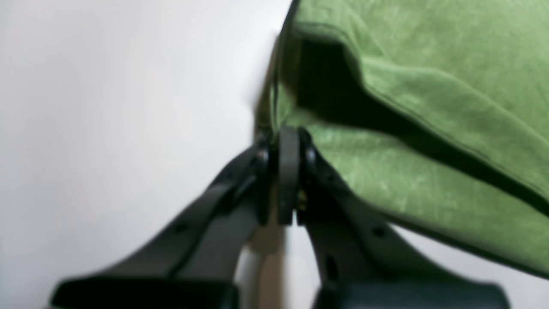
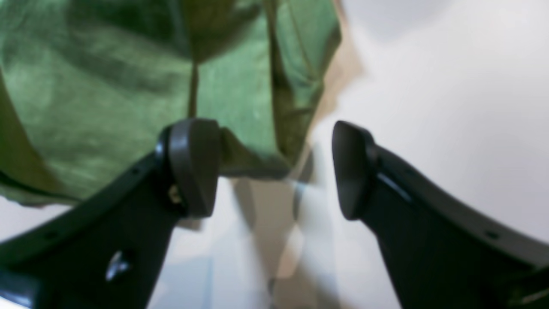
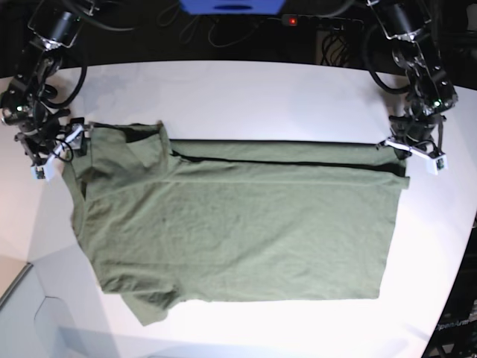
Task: Layout the t-shirt on the table in an organized manner, then fold the t-shirt properly
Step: 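Regrasp the folded edge ends with both grippers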
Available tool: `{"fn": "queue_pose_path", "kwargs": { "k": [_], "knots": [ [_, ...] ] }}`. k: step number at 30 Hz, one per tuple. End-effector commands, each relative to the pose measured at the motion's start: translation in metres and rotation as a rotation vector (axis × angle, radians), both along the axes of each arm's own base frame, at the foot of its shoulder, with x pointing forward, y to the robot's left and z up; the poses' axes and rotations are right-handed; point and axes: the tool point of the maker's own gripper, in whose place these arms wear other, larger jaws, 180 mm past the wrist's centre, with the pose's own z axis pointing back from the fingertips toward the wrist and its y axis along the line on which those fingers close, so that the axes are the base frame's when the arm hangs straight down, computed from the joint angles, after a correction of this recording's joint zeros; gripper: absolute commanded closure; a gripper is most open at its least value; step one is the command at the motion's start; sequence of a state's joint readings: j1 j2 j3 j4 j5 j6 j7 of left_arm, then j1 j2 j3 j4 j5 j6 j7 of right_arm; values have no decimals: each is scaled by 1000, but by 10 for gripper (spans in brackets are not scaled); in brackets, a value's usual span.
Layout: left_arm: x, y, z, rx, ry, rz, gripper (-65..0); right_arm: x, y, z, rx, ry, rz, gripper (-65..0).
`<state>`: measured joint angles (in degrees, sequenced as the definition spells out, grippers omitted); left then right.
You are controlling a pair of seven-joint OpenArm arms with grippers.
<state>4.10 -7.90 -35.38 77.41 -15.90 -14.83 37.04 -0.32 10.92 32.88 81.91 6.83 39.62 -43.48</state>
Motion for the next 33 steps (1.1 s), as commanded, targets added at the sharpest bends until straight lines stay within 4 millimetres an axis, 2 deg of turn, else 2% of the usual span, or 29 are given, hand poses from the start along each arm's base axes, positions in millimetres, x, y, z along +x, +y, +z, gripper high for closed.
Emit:
{"fn": "queue_pose_path", "kwargs": {
  "k": [1,5,9,12,17,21,26,28,33],
  "knots": [
    [-2,5,1,18,20,-3,-1,12,-6,17,-13,-62,5,-377],
    [-2,7,2,21,20,-3,-1,16,-7,21,-15,-89,9,-325],
    [-2,7,2,23,19,-3,-1,11,-6,6,17,-63,-1,-305],
    [-1,8,3,22,17,-1,-1,8,-11,0,19,-42,-7,-303],
    [-1,6,2,21,17,-4,-1,3,-12,-3,17,-30,-8,-262],
    [-3,6,0,15,22,0,-1,-2,-12,-7,17,-13,-7,-170],
    [-6,5,-3,11,34,-1,-1,-14,-12,-15,17,19,-7,0],
    [-12,5,-5,16,45,-3,-1,-19,-12,-18,16,30,-7,0],
    [-13,4,10,47,16,-19,-1,-22,-15,-14,2,24,-7,0]
  ]
}}
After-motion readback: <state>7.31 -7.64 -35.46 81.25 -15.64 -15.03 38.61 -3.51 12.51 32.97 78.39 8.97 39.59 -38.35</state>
